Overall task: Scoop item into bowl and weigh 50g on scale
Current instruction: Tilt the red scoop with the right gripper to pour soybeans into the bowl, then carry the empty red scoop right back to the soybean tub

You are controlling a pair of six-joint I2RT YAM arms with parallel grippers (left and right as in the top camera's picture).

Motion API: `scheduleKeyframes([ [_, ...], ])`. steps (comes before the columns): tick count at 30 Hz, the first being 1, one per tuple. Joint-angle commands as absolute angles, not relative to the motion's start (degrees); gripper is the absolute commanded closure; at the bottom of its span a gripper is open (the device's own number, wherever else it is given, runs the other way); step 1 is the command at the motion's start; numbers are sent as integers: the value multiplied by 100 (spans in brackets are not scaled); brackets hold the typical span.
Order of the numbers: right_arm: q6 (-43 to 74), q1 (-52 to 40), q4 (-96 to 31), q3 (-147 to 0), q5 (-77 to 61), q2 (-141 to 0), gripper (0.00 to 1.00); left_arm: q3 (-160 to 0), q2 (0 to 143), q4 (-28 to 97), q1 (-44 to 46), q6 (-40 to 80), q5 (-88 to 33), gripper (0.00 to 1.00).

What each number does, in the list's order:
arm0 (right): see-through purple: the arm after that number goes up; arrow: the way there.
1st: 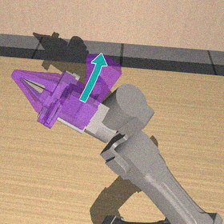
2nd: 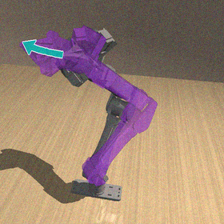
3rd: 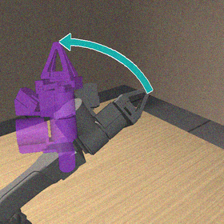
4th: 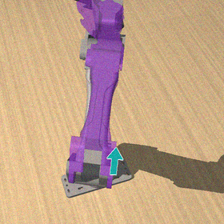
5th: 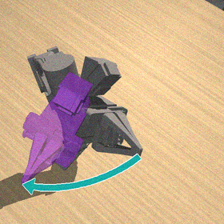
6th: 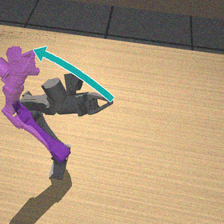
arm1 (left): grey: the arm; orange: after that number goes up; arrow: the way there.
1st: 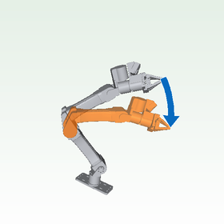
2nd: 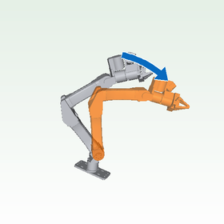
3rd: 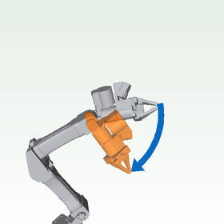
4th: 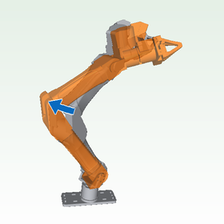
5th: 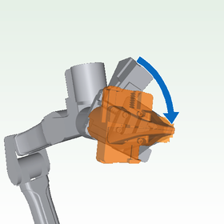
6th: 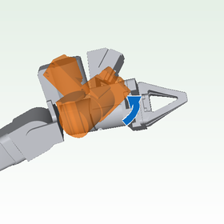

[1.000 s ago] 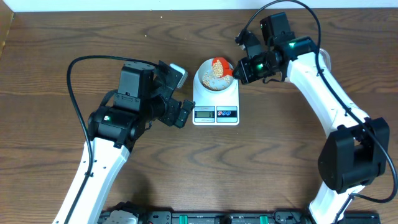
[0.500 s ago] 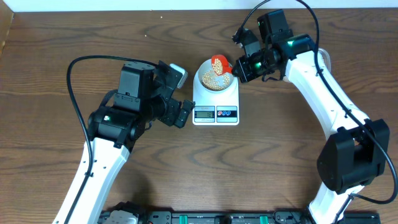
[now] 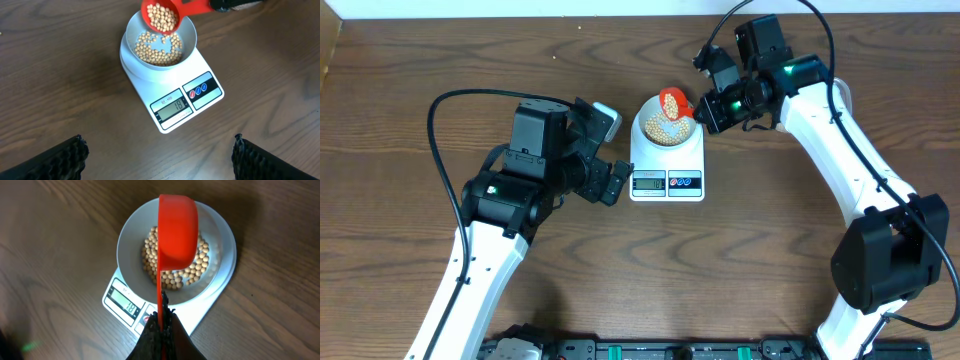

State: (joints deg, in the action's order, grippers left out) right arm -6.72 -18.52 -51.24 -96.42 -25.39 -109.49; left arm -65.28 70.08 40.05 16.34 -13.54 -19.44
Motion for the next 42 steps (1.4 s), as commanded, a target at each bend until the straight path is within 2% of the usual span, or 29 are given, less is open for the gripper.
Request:
scheduleKeyframes([
  [1, -1177, -1986, -5164, -9773, -2532, -10757, 99, -6510, 7011, 4005, 1647, -1367, -2010, 6],
  [15, -1579, -2617, -5057, -9773, -309, -10442, 99, -6510, 7011, 4005, 1647, -1367, -2010, 6],
  [23, -1789, -2934, -4984, -9773, 414, -10337, 99, -6510, 7011, 4007, 1647, -1367, -2012, 6],
  [33, -1710, -2965, -4928, -9773, 368, -10337, 99, -6510, 7011, 4005, 1647, -1367, -2012, 6],
  [42, -1363, -2340, -4928, -9778, -1118, -10073, 99, -6510, 7011, 4005, 1647, -1367, -2012, 6],
])
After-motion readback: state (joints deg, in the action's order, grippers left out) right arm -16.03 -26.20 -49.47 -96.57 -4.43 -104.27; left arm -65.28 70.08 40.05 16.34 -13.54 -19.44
